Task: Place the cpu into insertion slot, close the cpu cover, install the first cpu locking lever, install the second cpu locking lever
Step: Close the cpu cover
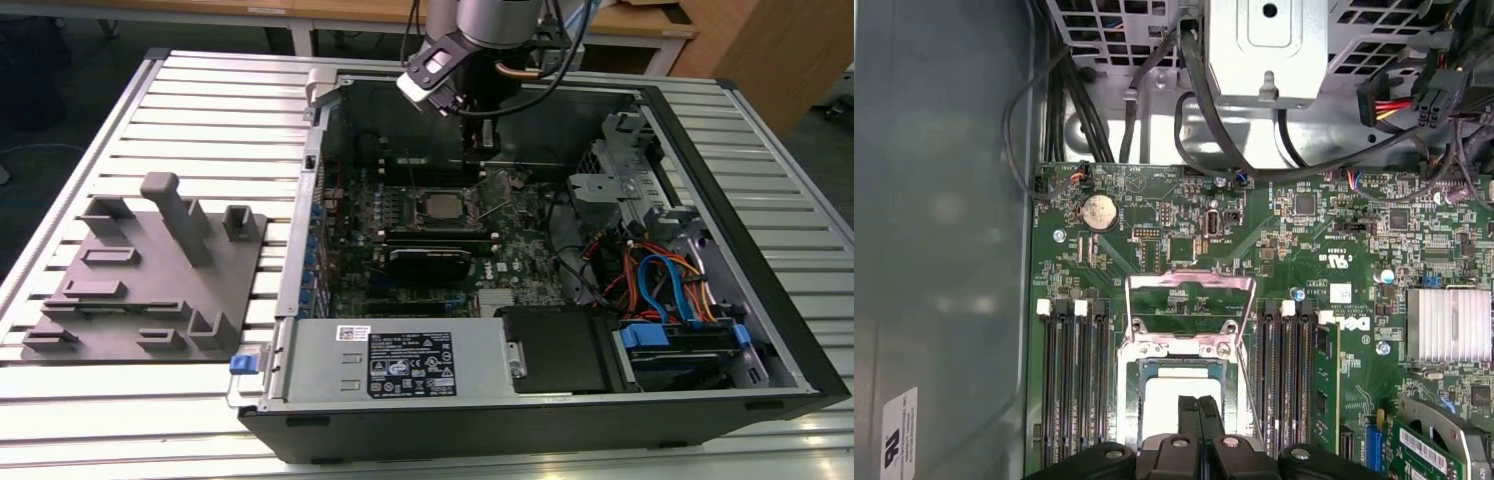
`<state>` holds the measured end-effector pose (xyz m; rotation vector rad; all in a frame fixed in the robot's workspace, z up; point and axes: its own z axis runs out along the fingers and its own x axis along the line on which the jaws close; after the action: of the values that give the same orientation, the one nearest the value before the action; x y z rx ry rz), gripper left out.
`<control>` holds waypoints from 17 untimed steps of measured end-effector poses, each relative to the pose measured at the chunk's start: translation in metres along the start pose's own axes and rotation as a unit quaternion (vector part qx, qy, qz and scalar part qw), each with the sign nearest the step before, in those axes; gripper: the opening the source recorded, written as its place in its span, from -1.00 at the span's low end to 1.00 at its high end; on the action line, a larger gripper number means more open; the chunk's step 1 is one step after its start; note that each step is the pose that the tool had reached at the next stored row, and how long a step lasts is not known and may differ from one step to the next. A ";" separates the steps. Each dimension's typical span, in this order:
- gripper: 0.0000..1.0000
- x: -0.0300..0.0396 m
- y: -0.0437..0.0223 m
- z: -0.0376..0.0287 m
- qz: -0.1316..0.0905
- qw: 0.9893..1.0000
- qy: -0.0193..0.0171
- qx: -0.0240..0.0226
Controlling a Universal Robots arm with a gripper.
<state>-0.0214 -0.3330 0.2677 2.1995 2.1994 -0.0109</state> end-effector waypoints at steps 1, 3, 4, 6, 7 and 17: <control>-0.80 0.0000 0.0006 0.0000 0.000 1.000 0.000 0.000; -0.80 0.0001 0.0019 0.0000 0.000 1.000 0.000 0.000; -0.80 0.0001 0.0024 0.0000 0.000 1.000 0.000 0.000; -0.80 0.0001 0.0038 0.0001 0.000 1.000 0.000 0.000; -0.80 0.0001 0.0046 0.0001 0.000 1.000 0.000 0.000; -0.80 0.0002 0.0103 0.0002 0.000 1.000 0.000 0.000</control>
<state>-0.0111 -0.3328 0.2677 2.1994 2.1995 -0.0109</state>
